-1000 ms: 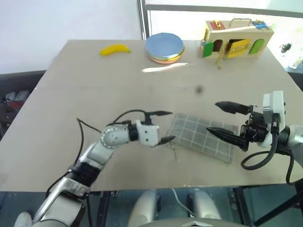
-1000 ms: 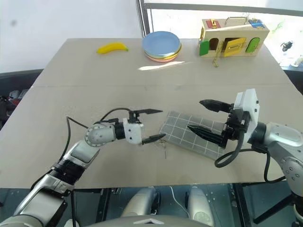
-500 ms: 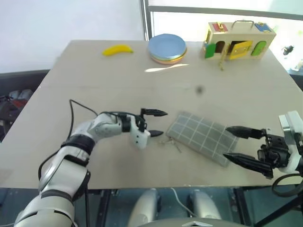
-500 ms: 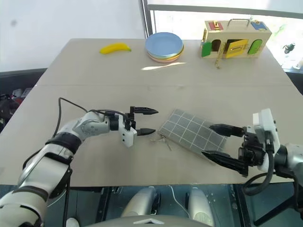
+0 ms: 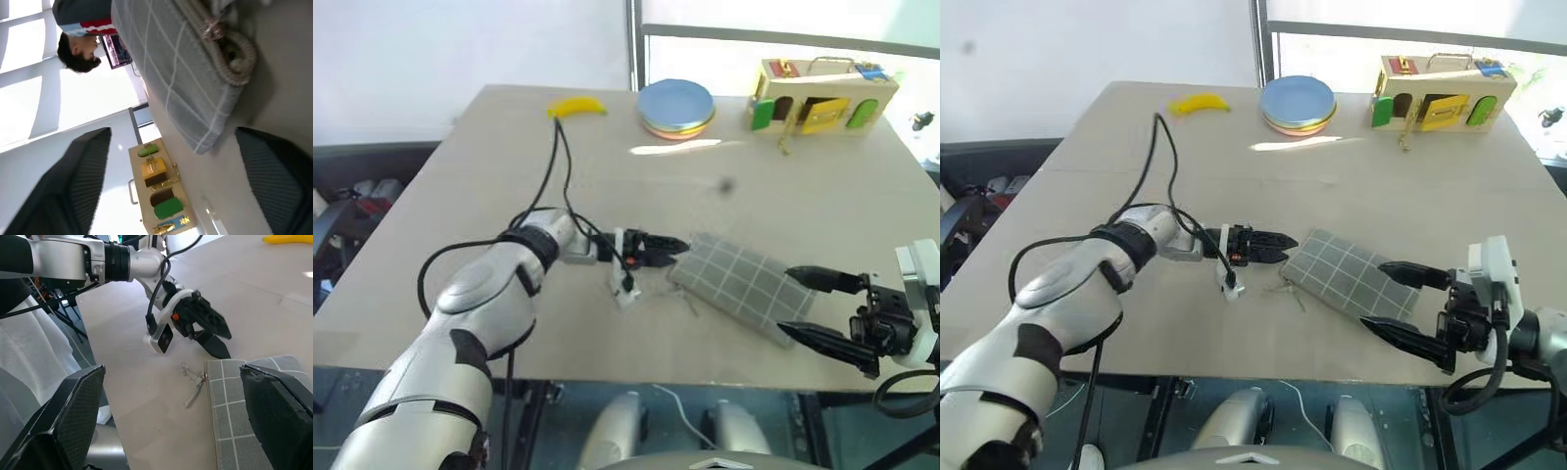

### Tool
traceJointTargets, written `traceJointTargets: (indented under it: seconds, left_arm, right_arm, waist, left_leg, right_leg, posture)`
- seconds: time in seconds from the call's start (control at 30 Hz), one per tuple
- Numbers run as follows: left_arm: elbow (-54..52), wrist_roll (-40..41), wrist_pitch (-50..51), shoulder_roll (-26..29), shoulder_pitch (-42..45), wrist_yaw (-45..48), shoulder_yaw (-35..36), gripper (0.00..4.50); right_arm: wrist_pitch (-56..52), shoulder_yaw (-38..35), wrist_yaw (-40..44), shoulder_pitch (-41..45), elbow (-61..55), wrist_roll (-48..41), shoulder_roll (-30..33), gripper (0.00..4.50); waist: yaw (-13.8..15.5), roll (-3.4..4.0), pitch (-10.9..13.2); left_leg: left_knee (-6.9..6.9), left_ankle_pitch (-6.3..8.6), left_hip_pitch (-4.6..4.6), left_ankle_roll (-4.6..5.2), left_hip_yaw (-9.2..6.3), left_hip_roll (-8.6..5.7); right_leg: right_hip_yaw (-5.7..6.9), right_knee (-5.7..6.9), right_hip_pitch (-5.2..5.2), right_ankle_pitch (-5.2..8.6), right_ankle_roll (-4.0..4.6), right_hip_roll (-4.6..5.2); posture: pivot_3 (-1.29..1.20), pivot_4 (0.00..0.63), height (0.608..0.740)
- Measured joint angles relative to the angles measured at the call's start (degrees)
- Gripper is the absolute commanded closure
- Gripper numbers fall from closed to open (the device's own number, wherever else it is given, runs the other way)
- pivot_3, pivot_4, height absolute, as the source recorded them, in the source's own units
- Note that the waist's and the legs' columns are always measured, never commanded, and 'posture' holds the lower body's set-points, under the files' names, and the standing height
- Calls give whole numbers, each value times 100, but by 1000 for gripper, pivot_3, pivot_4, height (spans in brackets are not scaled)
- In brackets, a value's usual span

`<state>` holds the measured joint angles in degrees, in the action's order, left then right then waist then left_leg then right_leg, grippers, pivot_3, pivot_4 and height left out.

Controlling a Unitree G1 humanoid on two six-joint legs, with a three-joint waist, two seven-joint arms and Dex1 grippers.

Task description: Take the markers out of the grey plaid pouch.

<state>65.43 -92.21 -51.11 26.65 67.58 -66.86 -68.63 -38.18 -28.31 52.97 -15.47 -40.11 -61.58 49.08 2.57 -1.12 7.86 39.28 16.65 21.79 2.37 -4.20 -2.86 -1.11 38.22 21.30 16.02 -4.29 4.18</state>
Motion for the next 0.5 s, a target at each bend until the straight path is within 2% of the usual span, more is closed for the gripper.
traceJointTargets:
  seconds: [0.2,0.33,0.4,0.5]
  left_arm:
    - [28,-7,-199,-140,91,-970,-379,4462]
    - [-61,315,-461,-120,24,-1015,-299,4462]
    - [-39,794,-927,-113,-69,-695,-13,4462]
    - [686,2068,-2168,-316,-211,612,834,4462]
  right_arm:
    - [82,-1,-105,17,2,9,-20,0]
    - [99,2,-107,54,11,19,-19,0]
    - [108,6,-108,123,19,37,-19,0]
    - [111,23,-103,265,53,64,-19,0]
  waist:
    - [52,4,-3]
    - [101,1,-2]
    - [106,1,-1]
    - [110,0,-1]
  left_leg:
    - [-7,0,29,-1,1,-8]
    - [-7,1,38,1,10,-26]
    - [-6,2,52,2,11,-32]
    - [1,1,92,1,10,-37]
  right_leg:
    - [0,-23,21,0,1,17]
    - [0,-29,28,1,-1,38]
    - [-1,-32,43,2,-3,46]
    - [3,-32,83,2,-3,50]
  posture:
    - [0,150,740]
    - [0,150,740]
    - [0,150,740]
    - [0,150,740]
